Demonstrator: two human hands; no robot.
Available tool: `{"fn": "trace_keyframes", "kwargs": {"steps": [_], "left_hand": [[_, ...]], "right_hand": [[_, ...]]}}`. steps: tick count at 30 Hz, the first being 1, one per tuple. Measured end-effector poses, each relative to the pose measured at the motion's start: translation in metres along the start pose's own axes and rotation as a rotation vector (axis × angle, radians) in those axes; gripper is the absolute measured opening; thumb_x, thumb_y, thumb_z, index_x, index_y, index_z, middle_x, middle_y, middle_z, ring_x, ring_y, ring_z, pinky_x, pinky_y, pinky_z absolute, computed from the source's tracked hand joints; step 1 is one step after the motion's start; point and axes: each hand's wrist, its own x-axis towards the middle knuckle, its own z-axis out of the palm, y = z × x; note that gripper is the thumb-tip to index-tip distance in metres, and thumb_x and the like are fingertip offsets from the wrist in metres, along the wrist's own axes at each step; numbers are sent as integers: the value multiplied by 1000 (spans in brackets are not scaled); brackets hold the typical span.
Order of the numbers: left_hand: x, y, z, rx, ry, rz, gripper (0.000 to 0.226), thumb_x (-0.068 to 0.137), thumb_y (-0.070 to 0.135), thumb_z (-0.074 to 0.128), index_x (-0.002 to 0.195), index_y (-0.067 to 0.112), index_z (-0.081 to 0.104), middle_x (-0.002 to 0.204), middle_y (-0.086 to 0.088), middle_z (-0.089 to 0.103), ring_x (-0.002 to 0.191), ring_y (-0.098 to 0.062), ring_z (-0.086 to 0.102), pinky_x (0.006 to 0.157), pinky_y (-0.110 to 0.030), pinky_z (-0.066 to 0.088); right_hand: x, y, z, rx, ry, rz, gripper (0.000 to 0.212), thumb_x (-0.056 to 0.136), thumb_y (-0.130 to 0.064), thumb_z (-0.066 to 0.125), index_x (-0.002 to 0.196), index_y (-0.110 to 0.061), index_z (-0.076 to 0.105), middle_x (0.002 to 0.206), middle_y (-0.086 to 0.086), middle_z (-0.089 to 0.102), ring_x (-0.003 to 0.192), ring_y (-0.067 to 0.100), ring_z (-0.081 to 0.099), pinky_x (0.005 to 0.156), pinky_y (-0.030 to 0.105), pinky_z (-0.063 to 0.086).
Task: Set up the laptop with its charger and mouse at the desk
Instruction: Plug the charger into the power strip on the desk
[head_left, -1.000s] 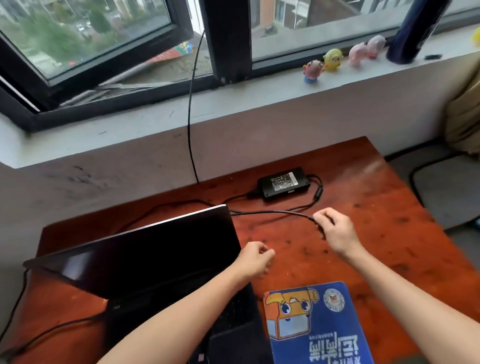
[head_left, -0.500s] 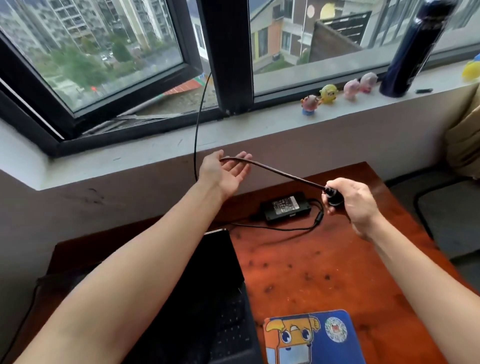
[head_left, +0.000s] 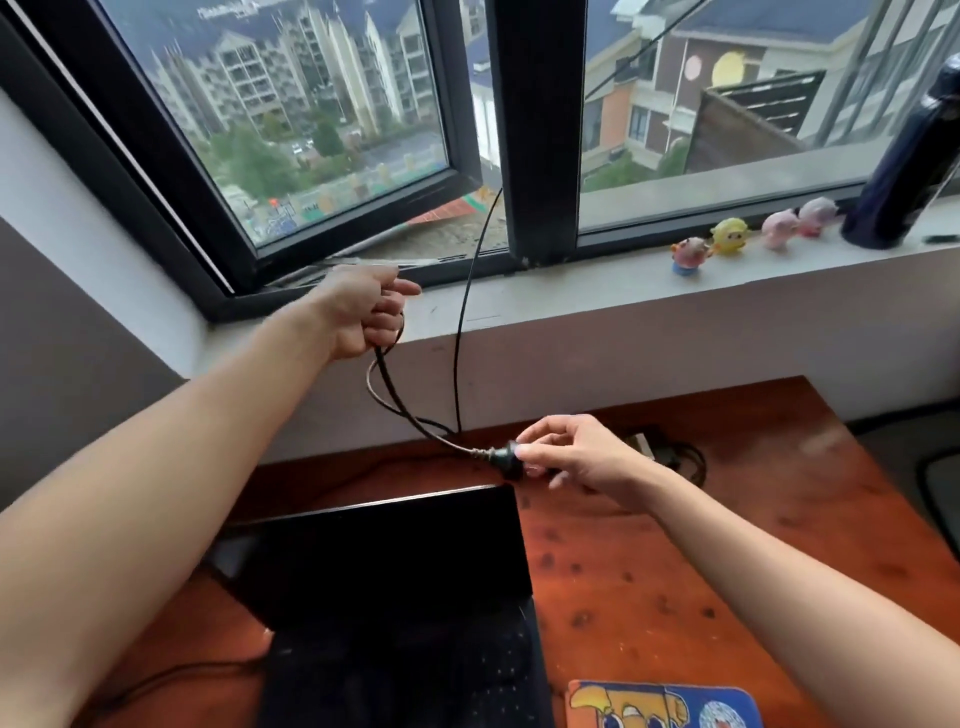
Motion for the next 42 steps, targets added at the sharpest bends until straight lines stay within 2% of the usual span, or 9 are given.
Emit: {"fn": "trace_keyframes", "kwargs": {"steps": [5, 8, 12, 18, 22, 27, 33, 37, 42], "left_hand": [[-21, 31, -53, 244, 99, 128, 27, 102, 29, 40, 99, 8, 56, 48, 7, 28, 34, -6, 21, 29, -18, 18], [-34, 37, -79, 500, 244, 261, 21, 95, 23, 57, 77, 11, 61, 50, 3, 37, 36, -8, 28, 31, -18, 21], [-58, 34, -122, 754, 337, 423, 19, 89, 26, 66, 78, 11, 71, 58, -2, 45, 46, -13, 32, 41, -22, 24], [-95, 9, -186, 729, 213, 418, 19, 93, 25, 60, 88, 10, 71, 54, 2, 33, 49, -15, 24, 47, -26, 20], [-109, -24, -232, 652, 176, 408, 21, 96, 20, 56, 92, 4, 69, 56, 0, 36, 48, -14, 30, 45, -25, 26], [-113, -83, -295, 577, 94, 344, 21, 90, 18, 65, 86, -2, 67, 54, -4, 44, 40, -11, 38, 37, -19, 32], [-107, -188, -367, 604, 39, 238, 17, 88, 11, 66, 82, -5, 67, 55, -5, 57, 53, -17, 49, 56, -27, 38], [-107, -244, -416, 764, 141, 113, 25, 91, 20, 63, 67, 14, 67, 57, 1, 61, 51, -11, 51, 58, -26, 39], [-112, -280, -438, 341, 323, 11, 30, 97, 10, 53, 68, 3, 58, 62, -15, 55, 49, -23, 53, 56, -31, 49]], "right_hand": [[36, -24, 14, -130, 79, -17, 14, 83, -26, 74, 92, -16, 69, 83, 5, 67, 69, 7, 66, 51, 20, 49], [58, -43, 22, -237, 130, -47, 16, 82, -25, 75, 92, -15, 68, 80, 5, 67, 71, 15, 67, 51, 19, 46], [83, -78, 54, -460, 201, -139, 34, 80, -29, 75, 111, -21, 64, 95, 0, 70, 88, 20, 68, 77, 31, 52], [105, -121, 145, -714, 192, -314, 68, 82, -33, 71, 142, -30, 39, 138, 5, 51, 110, 24, 61, 100, 40, 45], [115, -132, 209, -837, 88, -330, 30, 87, -49, 63, 109, -29, 64, 113, -1, 68, 103, 21, 64, 91, 37, 50], [122, -122, 258, -947, 255, -237, 43, 92, -60, 44, 72, -23, 54, 81, 1, 67, 81, 27, 62, 69, 35, 48], [133, -109, 298, -1029, 337, -116, 41, 93, -55, 47, 76, -19, 56, 80, 2, 61, 84, 30, 58, 65, 33, 38], [144, -105, 313, -1089, 303, -32, 32, 91, -51, 54, 85, -21, 63, 94, 6, 65, 93, 31, 61, 70, 32, 41], [155, -106, 359, -1234, 184, -66, 26, 86, -43, 59, 105, -27, 69, 113, 6, 67, 105, 30, 61, 80, 33, 44]]}}
